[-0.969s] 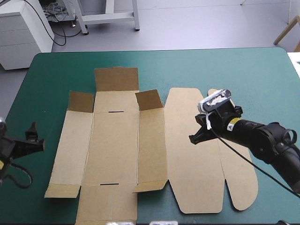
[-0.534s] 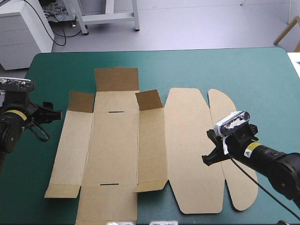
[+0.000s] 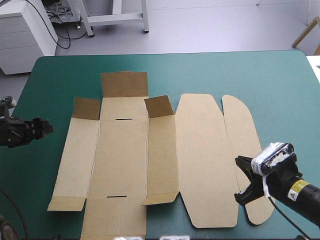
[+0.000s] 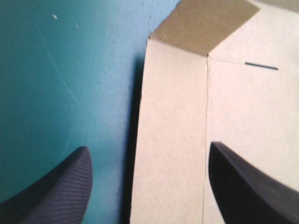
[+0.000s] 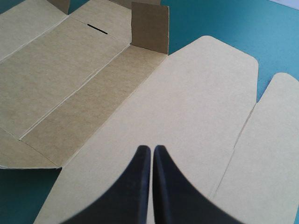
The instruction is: Fold the box
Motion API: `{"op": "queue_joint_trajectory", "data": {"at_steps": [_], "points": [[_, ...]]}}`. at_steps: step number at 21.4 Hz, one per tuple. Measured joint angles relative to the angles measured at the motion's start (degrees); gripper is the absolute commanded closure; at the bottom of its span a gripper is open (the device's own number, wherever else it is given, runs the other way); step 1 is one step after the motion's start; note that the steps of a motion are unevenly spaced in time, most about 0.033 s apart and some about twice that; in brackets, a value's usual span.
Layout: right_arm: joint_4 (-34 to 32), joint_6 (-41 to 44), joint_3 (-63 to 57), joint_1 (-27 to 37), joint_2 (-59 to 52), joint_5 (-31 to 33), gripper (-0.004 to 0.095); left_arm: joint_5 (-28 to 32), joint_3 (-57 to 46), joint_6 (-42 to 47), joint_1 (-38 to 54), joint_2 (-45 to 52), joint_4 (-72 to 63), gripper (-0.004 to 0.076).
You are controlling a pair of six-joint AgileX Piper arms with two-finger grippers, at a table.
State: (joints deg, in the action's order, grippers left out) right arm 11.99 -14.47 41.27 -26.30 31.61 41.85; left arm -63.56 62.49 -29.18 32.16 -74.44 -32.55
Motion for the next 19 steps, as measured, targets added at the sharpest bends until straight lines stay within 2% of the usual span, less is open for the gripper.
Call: {"op": "queue_joint_trajectory", "data": {"at_steps": [3,5,8,12,19], "points": [[-0.6,0.5,0.0,0.0,-4.4,2.8,0.0908,-4.9,-0.5,-1.0,0.2,-4.6,-1.4,0.0226],[-1.5,0.6,0.0,0.0,-5.9,4.3,0.0908,-5.8,-1.1,-1.0,0.2,-5.7,-1.2,0.0226],[-2.0,0.8,0.0,0.0,-7.1,5.7,0.0908,-5.0,-5.4,-1.4,0.2,-6.1,0.4,0.0226],[-2.1,0.9,0.0,0.0,-7.3,6.1,0.0908,-1.2,-12.0,-1.4,0.2,-6.1,2.1,0.0226],[-2.4,1.1,0.0,0.0,-7.3,6.2,0.0908,-0.6,-16.5,-1.4,-2.5,-6.1,2.3,0.0226]]}}
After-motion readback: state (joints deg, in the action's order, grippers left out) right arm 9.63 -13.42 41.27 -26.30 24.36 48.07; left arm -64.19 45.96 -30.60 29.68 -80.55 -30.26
